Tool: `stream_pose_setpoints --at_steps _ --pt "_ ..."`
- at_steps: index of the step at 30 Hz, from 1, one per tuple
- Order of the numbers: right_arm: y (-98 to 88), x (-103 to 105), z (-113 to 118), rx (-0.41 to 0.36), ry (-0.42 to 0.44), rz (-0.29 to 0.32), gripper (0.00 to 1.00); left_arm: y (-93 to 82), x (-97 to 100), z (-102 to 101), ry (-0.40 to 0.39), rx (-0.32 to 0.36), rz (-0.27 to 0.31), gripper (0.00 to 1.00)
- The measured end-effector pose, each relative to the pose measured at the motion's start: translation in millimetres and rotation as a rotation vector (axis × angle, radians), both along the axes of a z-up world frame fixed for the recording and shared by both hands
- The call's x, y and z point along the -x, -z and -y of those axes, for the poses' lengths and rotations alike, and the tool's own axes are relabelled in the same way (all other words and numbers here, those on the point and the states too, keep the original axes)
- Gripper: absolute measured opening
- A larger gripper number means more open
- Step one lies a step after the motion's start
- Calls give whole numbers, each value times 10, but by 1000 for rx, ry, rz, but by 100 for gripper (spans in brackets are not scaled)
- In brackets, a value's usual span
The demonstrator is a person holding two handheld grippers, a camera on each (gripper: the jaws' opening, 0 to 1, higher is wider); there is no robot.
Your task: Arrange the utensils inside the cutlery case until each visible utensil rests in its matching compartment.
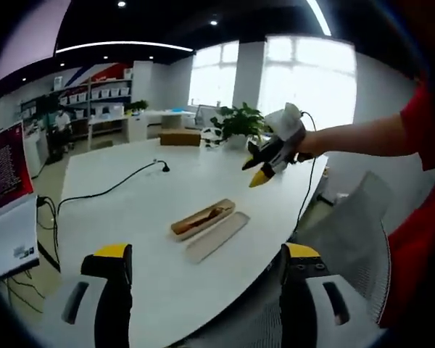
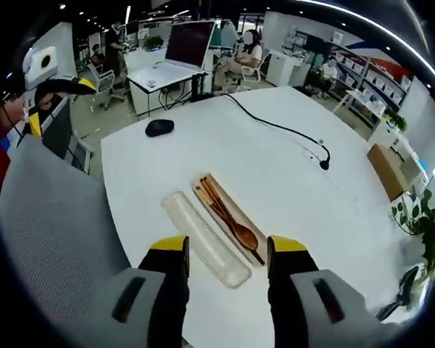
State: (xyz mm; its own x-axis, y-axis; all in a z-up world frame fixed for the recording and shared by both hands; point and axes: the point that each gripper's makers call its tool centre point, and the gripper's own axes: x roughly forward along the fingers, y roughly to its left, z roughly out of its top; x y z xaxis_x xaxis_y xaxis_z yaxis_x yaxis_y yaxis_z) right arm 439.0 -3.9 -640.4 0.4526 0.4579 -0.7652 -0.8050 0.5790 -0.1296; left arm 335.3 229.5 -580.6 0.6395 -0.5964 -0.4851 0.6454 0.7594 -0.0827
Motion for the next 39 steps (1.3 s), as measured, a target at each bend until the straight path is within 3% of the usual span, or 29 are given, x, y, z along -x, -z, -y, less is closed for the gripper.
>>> stream_pose_setpoints --at_steps 3,7,10,12,13,14,15,16,17,18,19,20,23,25,27,29,32,36,39 --pt "32 56 34 24 -49 24 46 -16 -86 17 10 -19 18 86" --pt "100 14 141 -7 -72 33 48 -121 -180 54 -22 5 44 86" --pt "113 5 252 -13 -73 36 51 -146 -189 116 -44 -4 32 86" --pt "96 -50 325 -45 -50 63 52 -151 -225 184 -14 -16 90 84" --pt "107 -62 368 -60 -39 69 53 -124 -265 217 16 -33 165 82" --pt "126 -54 400 -69 -33 68 55 -66 -290 225 23 -40 194 78" --pt "150 -43 436 -74 -27 66 56 53 -264 210 -5 -28 112 78" --pt "180 -9 477 -81 -19 67 57 93 -238 244 -49 50 21 81" --pt "195 1 505 -94 -8 66 58 57 -272 337 -45 140 -10 87" --pt "229 -2 560 -109 11 63 58 79 -319 325 -54 119 11 89" --pt "256 9 605 -111 8 64 58 169 -420 186 -97 -33 82 90" --pt "262 14 614 -113 6 65 58 220 -449 157 -100 -86 99 90" --pt "301 -21 688 -135 7 84 58 398 -468 217 -128 -66 35 93" --pt "369 -47 731 -145 12 68 58 465 -484 268 -129 -77 43 96" --pt "420 -39 727 -159 20 30 56 568 -501 315 -123 -85 15 96" --pt "464 -78 703 -159 6 37 56 708 -569 355 -99 -102 -4 93" --pt "586 -125 715 -136 30 10 56 969 -678 384 -97 -136 -95 89" --pt "750 -161 698 -140 7 -5 58 1137 -860 499 -9 -202 -52 88" --pt "932 -142 719 -109 -10 -42 57 1238 -933 619 32 -202 -69 86"
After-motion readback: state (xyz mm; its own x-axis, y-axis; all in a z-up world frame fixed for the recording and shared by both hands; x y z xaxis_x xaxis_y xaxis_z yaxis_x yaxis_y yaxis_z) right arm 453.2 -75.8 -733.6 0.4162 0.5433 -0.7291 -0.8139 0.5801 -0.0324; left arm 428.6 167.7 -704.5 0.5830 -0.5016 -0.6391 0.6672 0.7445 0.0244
